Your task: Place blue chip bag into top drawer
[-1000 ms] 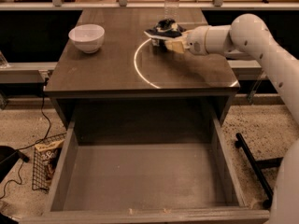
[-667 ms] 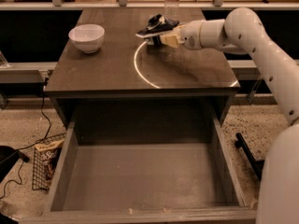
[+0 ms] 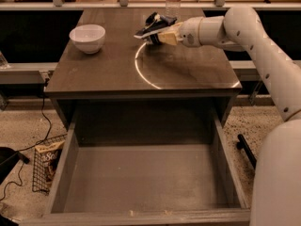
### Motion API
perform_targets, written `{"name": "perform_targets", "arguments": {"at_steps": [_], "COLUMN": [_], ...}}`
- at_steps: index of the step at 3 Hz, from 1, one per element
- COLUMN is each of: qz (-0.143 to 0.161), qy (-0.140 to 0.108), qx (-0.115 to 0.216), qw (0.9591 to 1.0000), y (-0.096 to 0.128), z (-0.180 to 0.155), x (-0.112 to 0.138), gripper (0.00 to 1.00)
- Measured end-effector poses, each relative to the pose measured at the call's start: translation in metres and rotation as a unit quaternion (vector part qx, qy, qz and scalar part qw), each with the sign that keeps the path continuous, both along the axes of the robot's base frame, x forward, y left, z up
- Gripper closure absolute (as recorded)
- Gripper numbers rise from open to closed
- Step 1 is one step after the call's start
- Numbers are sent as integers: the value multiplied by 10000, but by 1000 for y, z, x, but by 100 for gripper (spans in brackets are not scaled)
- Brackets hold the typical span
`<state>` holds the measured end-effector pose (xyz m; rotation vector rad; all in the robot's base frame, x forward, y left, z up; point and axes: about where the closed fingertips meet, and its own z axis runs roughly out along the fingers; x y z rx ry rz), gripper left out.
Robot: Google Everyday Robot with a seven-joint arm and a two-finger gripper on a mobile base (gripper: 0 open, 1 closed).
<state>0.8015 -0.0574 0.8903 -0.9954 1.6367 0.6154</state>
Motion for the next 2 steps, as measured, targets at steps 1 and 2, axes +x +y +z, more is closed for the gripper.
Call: {"name": "perform_targets", "arguments": {"at_steps": [1, 2], "qz": [123, 245], "qy": [-84, -231], "qx": [-368, -950], "qw": [9992, 9949], "y": [7, 16], "z": [33, 78], "x": [8, 10], "gripper": [100, 100]}}
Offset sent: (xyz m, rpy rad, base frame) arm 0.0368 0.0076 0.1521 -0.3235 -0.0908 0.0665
